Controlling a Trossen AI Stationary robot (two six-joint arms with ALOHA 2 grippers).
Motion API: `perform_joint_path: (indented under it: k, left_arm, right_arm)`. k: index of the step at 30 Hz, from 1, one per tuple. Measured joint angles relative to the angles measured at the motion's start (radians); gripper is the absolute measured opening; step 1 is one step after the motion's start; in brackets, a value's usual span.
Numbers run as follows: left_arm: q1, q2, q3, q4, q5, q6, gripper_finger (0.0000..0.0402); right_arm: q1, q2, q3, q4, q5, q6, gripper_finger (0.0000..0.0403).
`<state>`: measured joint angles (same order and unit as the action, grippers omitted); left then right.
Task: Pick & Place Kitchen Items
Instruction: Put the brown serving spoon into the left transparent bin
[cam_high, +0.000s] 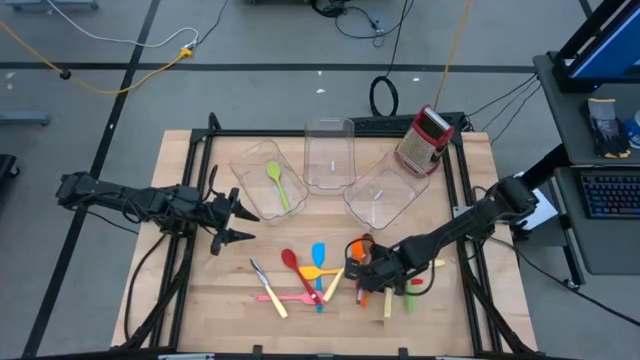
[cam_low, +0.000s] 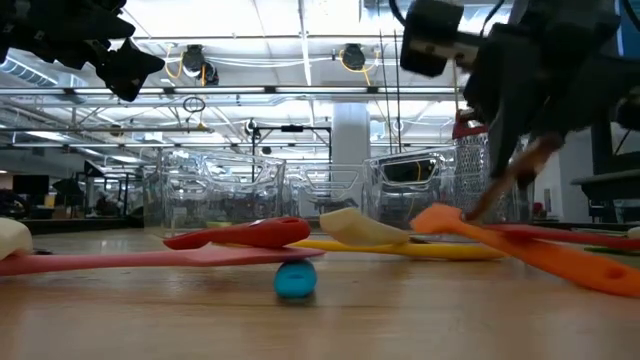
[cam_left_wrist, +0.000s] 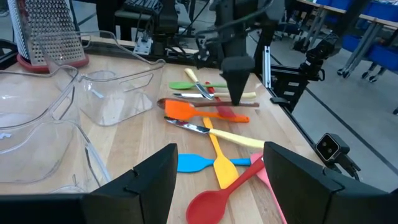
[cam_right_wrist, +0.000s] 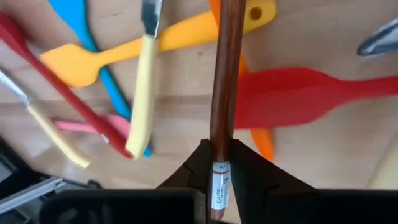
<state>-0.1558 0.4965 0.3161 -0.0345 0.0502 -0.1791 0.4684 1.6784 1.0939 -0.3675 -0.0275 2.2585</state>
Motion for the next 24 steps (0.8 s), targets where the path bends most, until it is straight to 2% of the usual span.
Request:
perform_joint_path:
  k: [12, 24]
  left_arm:
    - [0.000, 0.000, 0.000, 0.000, 0.000, -0.007, 0.0241]
    - [0.000, 0.000, 0.000, 0.007, -0.001, -0.021, 0.0241]
  right_arm:
    - [0.025, -0.151, 0.000, -0.120, -0.027, -0.015, 0.0001]
    - [0.025, -0.153, 0.000, -0.153, -0.050, -0.049, 0.0000]
